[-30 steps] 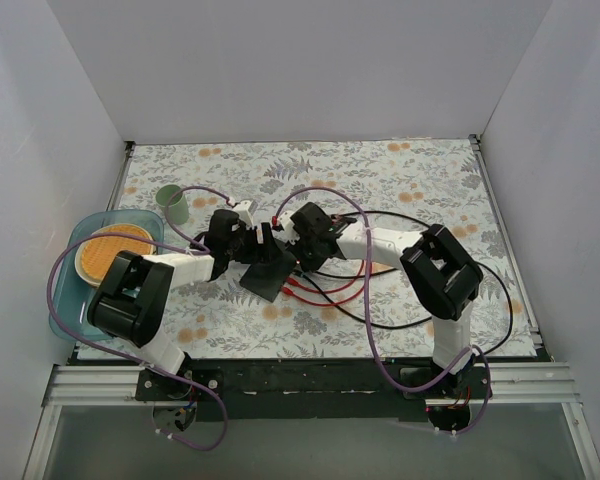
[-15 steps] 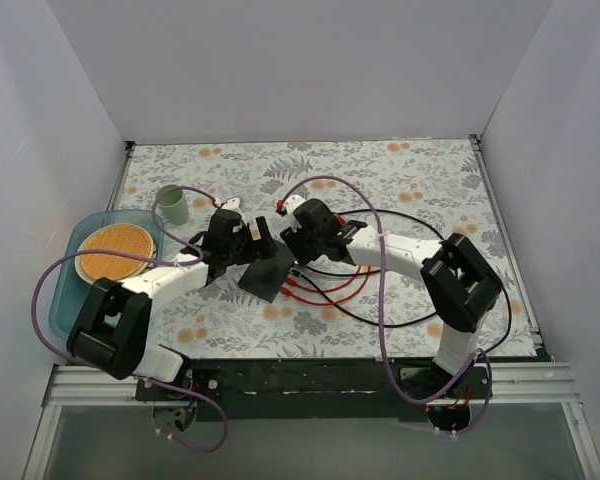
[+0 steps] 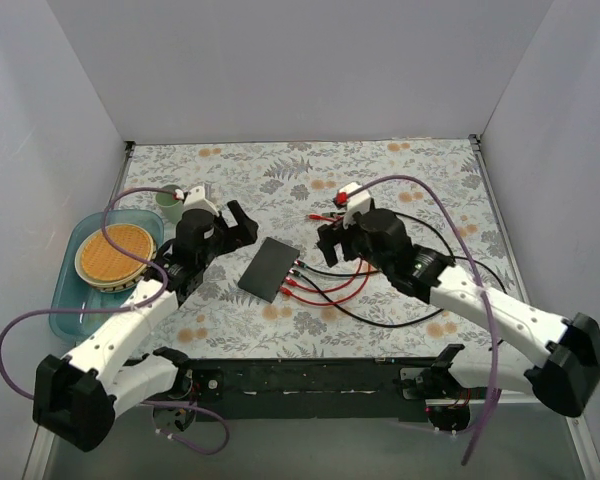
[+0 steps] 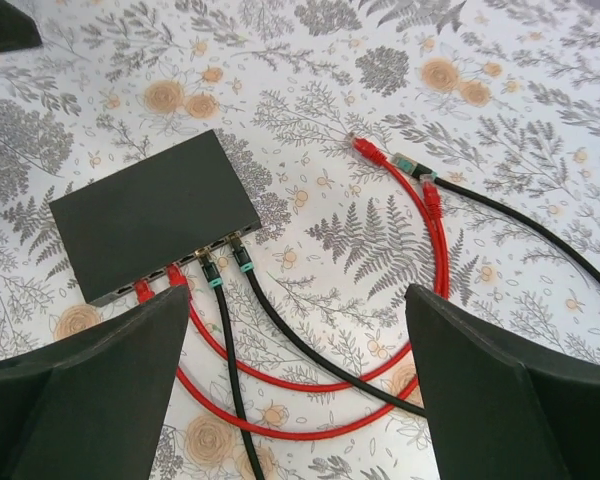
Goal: Insert the plug into the switch port
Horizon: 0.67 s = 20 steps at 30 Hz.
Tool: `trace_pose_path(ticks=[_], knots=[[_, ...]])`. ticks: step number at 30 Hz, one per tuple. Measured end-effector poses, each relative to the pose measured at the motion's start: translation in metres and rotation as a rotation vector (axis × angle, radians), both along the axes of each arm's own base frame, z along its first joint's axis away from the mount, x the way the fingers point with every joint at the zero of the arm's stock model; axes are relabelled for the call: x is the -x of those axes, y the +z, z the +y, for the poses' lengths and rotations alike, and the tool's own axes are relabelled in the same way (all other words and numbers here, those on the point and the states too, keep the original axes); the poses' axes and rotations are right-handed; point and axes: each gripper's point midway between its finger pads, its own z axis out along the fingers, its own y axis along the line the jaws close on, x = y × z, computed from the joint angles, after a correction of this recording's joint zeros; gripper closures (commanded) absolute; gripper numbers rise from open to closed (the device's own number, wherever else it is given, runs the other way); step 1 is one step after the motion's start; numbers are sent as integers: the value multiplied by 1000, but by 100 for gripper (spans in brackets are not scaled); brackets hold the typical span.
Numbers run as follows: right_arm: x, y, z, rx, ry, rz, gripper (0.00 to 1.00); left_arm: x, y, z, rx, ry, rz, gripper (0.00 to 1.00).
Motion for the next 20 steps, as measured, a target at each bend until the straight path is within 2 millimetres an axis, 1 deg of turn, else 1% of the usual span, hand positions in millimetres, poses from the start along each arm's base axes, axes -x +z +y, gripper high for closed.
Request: trace_pose_path(ticks=[2,4,7,9,13,16,20], knots=[[11,14,-15,-52,-15,-37,2,4,20,5,19,17,-57,2],[20,20,-27,-83,-27,-56,2,7,37,9,38,27,-105,2],[31,21,-42,-110,-43,-72,2,14,59,14,65,39,-170,2],[36,21,-51,-125,-55,-80,1,16,68,17,80,46,-196,2],[42,21,-66,-154,-92,-109,2,18,74,18,94,52,-215,2],[43,8,-78,-142,-126,-121,2,18,73,19,91,54,-212,2],[42,-11,-84,-87,-132,-131,2,18,71,17,78,37,-210,2]])
